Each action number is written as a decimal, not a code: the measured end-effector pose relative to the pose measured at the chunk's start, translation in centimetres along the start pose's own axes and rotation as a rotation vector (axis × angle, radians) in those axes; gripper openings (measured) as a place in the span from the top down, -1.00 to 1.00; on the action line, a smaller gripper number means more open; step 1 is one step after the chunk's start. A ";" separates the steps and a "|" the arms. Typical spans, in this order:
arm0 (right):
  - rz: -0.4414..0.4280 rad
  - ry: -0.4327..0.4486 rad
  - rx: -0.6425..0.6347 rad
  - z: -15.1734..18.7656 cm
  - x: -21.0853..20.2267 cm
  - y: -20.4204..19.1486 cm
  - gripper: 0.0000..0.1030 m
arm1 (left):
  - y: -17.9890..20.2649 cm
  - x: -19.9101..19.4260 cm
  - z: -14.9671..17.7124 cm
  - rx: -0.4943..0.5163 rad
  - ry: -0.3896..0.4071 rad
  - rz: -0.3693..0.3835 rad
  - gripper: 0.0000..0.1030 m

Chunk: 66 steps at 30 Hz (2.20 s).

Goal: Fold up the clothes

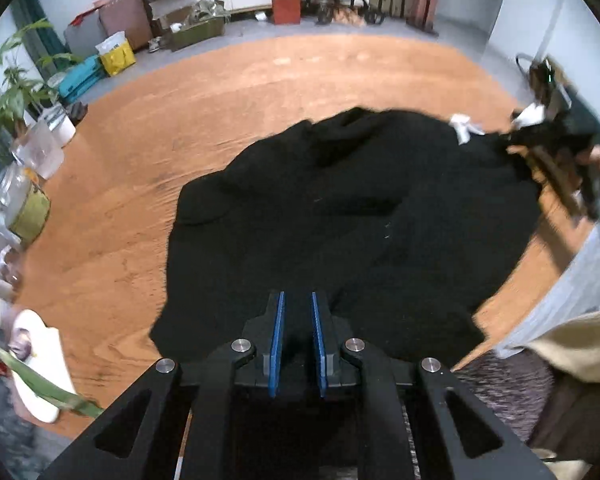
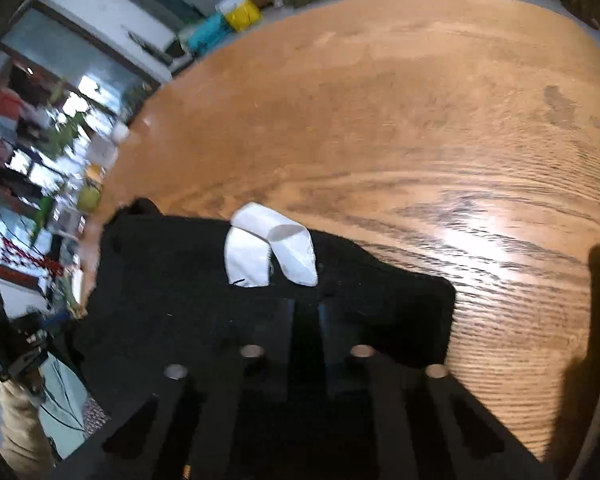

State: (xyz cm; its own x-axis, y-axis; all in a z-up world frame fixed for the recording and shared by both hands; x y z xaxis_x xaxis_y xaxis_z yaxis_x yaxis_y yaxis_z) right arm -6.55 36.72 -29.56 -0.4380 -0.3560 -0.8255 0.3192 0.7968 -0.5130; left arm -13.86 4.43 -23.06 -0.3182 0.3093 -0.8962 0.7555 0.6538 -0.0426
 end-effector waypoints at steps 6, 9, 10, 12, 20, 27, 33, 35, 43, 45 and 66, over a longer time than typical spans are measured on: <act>-0.142 0.135 0.017 0.3 -5.4 -2.5 0.91 | 0.6 -1.4 -0.1 0.038 0.006 -0.019 0.83; -0.160 0.174 0.005 0.3 -7.2 -3.4 0.91 | 1.0 -2.1 0.4 0.046 -0.042 0.023 0.55; -0.163 0.184 0.001 0.4 -7.8 -3.5 0.91 | 1.0 -2.1 0.8 0.049 -0.076 0.030 0.11; -0.174 0.195 0.005 0.7 -8.6 -3.4 0.91 | 0.6 -1.6 1.4 0.045 -0.132 0.019 -0.37; -0.190 0.202 0.056 2.1 -9.6 -1.5 0.91 | -0.3 3.4 0.0 0.065 -0.262 0.071 -0.37; -0.196 0.214 0.102 2.8 -10.2 -0.3 0.91 | -1.5 9.6 1.4 0.075 -0.480 0.186 -0.37; -0.211 0.230 0.151 3.6 -10.4 0.8 0.91 | -0.7 8.2 1.5 0.074 -0.344 0.141 0.58; -0.226 0.249 0.174 3.9 -10.8 1.2 0.91 | -0.7 6.8 1.6 -0.034 -0.237 0.171 0.70; -0.283 0.293 0.201 4.2 -12.6 1.6 0.91 | -3.3 2.5 2.7 -0.511 0.049 0.254 0.81; -0.291 0.317 0.191 3.8 -13.5 1.4 0.91 | -3.6 1.5 1.4 -0.534 0.038 0.222 0.81; -0.062 0.027 -0.021 0.9 -4.9 2.4 -0.16 | -5.1 4.2 -2.1 -0.518 -0.128 0.085 0.95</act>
State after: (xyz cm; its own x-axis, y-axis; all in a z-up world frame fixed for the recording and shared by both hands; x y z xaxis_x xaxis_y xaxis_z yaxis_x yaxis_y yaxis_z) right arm -2.89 39.97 -26.91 -0.4792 -0.3917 -0.7855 0.2730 0.7840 -0.5575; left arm -20.30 3.83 -25.72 -0.1710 0.3102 -0.9352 0.3841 0.8950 0.2267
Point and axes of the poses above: each gripper's, at about its wrist camera, not at the fingertips, and x roughly the way its jaws point, y to its right, z to its underside, the point moved 10 cm from there along x, roughly the way its jaws point, and after that the axes turned 8 degrees about x, right-handed, at the moved point
